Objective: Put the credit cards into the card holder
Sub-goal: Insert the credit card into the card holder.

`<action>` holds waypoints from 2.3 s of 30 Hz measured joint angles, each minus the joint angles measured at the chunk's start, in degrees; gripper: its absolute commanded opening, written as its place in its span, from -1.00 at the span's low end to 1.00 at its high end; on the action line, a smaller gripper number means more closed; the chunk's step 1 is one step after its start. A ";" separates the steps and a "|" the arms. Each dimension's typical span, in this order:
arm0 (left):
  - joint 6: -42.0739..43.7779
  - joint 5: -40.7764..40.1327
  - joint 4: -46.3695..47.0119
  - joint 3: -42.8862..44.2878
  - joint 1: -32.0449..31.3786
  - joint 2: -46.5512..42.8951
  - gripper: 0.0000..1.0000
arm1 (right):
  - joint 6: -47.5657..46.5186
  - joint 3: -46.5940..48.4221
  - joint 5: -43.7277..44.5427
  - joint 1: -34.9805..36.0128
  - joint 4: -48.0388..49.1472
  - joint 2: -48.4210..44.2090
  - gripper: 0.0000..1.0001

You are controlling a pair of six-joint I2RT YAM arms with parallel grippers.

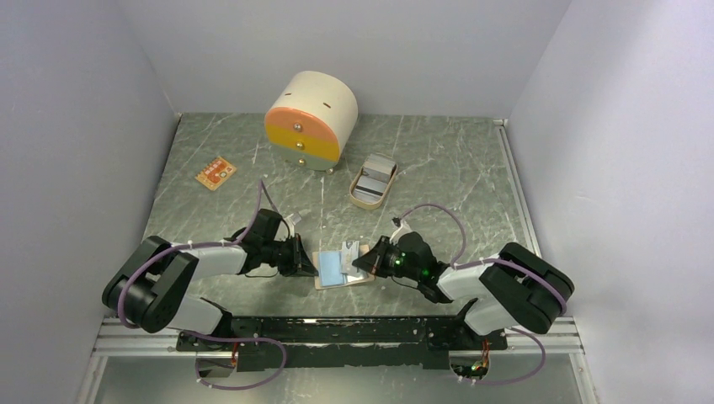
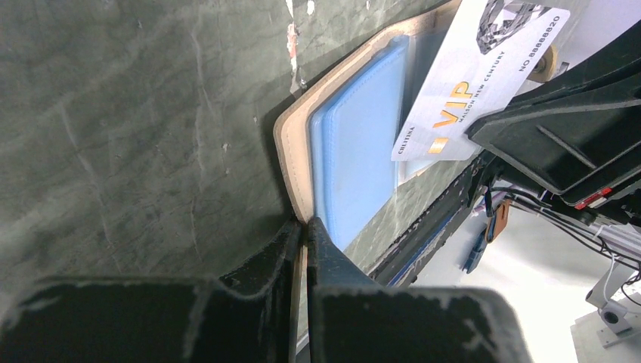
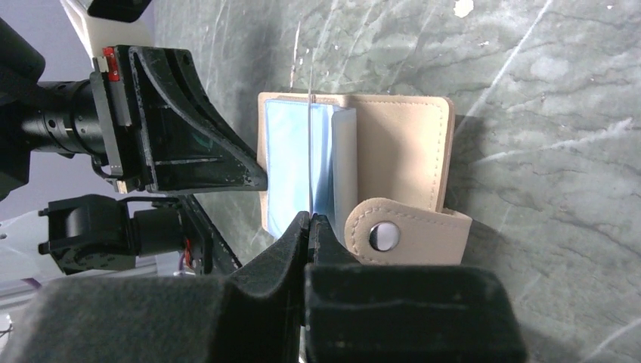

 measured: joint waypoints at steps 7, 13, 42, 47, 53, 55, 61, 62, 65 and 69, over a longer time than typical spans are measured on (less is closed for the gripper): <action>0.00 0.02 0.09 0.00 0.00 0.15 -0.82 | 0.37 0.24 -1.03 0.00 1.55 1.16 -1.00; -0.02 0.31 0.68 0.04 0.00 0.70 -0.82 | 0.33 0.24 -2.12 0.00 1.31 1.16 -1.00; -0.07 0.35 0.94 0.09 0.00 1.03 -0.82 | 6.60 0.83 -4.07 0.00 -2.69 1.79 -1.00; 0.42 0.83 0.90 1.03 0.00 2.21 -0.82 | 6.56 0.83 -4.70 0.00 -2.82 1.46 -1.00; 1.62 1.03 0.15 2.16 0.00 3.10 -0.82 | 6.47 0.81 -5.62 0.00 -2.82 1.49 -1.00; 1.86 1.01 -0.31 2.64 -0.02 3.39 -0.82 | 6.25 0.81 -5.84 0.00 -3.02 1.46 -1.00; 2.32 1.01 -0.61 3.02 -0.04 3.65 -0.82 | 5.22 0.81 -6.43 -0.07 -4.13 1.46 -1.00; 2.38 1.01 -0.68 3.10 -0.07 3.78 -0.82 | 5.07 0.81 -6.60 -0.15 -4.13 1.46 -1.00; 2.47 1.16 -0.66 3.41 -0.07 4.20 -0.82 | 4.24 0.85 -7.32 -0.55 -4.00 1.97 -1.00; 2.47 1.27 -0.55 3.41 -0.07 4.24 -0.82 | 3.26 1.88 -8.94 -1.11 -3.10 4.74 -0.93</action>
